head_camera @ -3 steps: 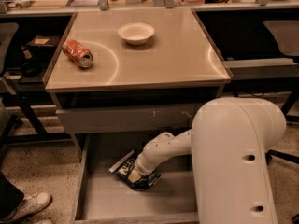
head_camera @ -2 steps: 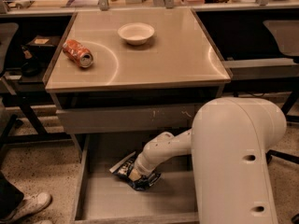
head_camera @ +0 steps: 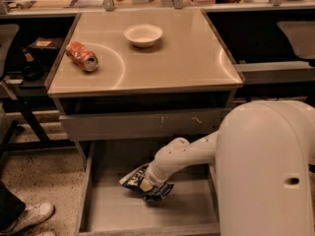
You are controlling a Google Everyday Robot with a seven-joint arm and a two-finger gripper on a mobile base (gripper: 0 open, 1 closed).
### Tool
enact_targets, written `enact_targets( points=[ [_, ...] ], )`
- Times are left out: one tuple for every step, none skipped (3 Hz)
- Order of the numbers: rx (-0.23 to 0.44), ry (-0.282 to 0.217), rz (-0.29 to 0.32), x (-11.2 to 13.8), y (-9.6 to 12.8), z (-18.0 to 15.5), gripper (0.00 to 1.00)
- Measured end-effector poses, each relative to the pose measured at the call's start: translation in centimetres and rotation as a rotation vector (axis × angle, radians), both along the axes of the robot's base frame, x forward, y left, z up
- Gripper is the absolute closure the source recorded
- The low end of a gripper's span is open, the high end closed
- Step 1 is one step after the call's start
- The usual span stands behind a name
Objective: Pick blue chip bag from middle drawer and place on counter
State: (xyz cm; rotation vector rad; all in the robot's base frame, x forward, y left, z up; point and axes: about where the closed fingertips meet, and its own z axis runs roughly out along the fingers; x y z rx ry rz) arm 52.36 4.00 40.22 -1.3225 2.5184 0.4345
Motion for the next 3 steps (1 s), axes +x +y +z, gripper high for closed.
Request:
enact_targets(
  points=[
    [-0.021,-0.003,-0.047,-1.7,-2.4,3.8,1.0],
    [-0.051,-0.018,-0.111,-3.6,-5.7,8.3,1.0],
    [-0.094,-0.071,-0.149,-4.7,-8.0,13.5,1.0]
  ],
)
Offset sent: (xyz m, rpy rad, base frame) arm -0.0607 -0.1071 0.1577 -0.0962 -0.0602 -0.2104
